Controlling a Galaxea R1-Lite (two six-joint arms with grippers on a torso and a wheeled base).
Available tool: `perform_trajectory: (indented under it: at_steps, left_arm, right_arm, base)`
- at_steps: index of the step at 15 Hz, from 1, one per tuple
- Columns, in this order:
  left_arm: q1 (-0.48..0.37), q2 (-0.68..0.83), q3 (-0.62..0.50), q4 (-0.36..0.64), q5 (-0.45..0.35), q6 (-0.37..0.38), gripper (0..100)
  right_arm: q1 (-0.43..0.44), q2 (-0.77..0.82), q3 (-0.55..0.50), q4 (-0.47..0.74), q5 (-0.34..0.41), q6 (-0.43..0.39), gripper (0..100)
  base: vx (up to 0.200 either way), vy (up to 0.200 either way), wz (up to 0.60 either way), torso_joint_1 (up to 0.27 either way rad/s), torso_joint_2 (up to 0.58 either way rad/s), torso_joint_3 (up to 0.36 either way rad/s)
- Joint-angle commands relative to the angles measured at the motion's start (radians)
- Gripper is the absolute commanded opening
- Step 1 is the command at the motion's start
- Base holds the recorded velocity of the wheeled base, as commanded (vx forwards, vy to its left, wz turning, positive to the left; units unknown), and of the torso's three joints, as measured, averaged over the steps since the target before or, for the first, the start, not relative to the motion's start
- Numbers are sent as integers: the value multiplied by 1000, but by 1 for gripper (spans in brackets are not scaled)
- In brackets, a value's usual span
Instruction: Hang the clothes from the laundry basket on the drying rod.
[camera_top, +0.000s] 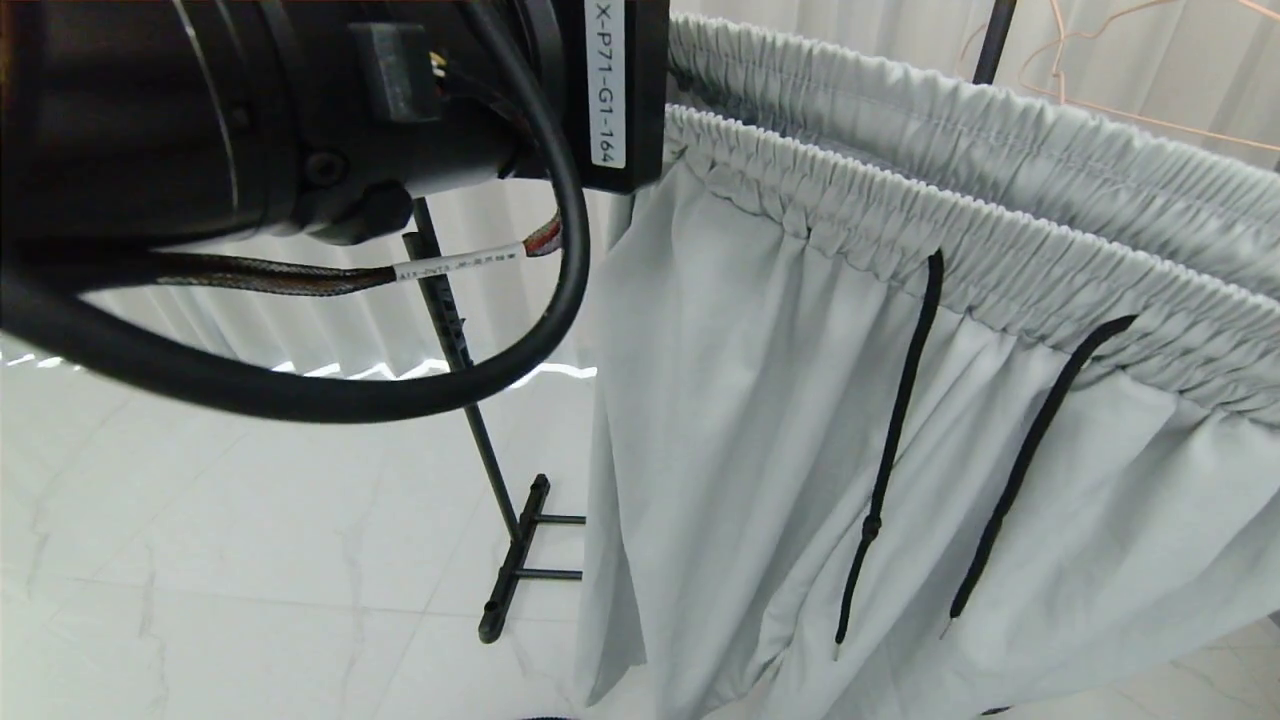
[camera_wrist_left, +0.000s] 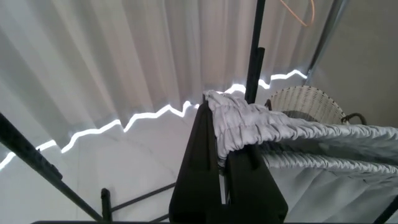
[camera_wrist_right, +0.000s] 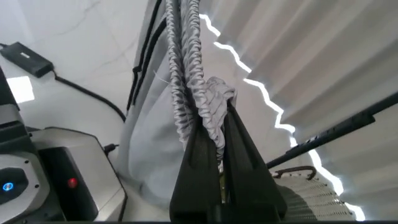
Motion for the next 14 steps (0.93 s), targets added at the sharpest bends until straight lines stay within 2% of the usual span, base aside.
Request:
perform_trajectory:
  at_steps: [1,2,4,6,9,10,12,14]
  left_arm:
    - [0,-4,0,2,2,-3,0]
    - [-2,-28,6,19,5,-8,0]
    - [-6,-93,21,125,5,-14,0]
    - [-37,-168,21,245,5,-58,0]
    - [-169,-267,47,387,5,-114,0]
    - [-189,-297,60,418,5,-124,0]
    - [-192,-333,84,426,2,-127,0]
    - [-258,-360,86,424,9,-127,0]
  right_arm:
    - [6,-7,0,-2,-4,-2,0]
    - [2,-7,-1,-5,-16,-2,0]
    - [1,8,5,-34,-128,1,0]
    - [-1,54,3,-110,-231,7,0]
    - [-27,177,3,-334,-254,38,0]
    - [-33,229,0,-423,-254,38,0]
    - [-34,323,-14,-585,-254,35,0]
    - [-33,364,-15,-642,-251,35,0]
  base:
    - [0,0,0,0,0,0]
    - [0,0,0,0,0,0]
    - [0,0,0,0,0,0]
    - [0,0,0,0,0,0]
    - [0,0,0,0,0,0]
    - [0,0,0,0,0,0]
    - [0,0,0,0,0,0]
    - [0,0,0,0,0,0]
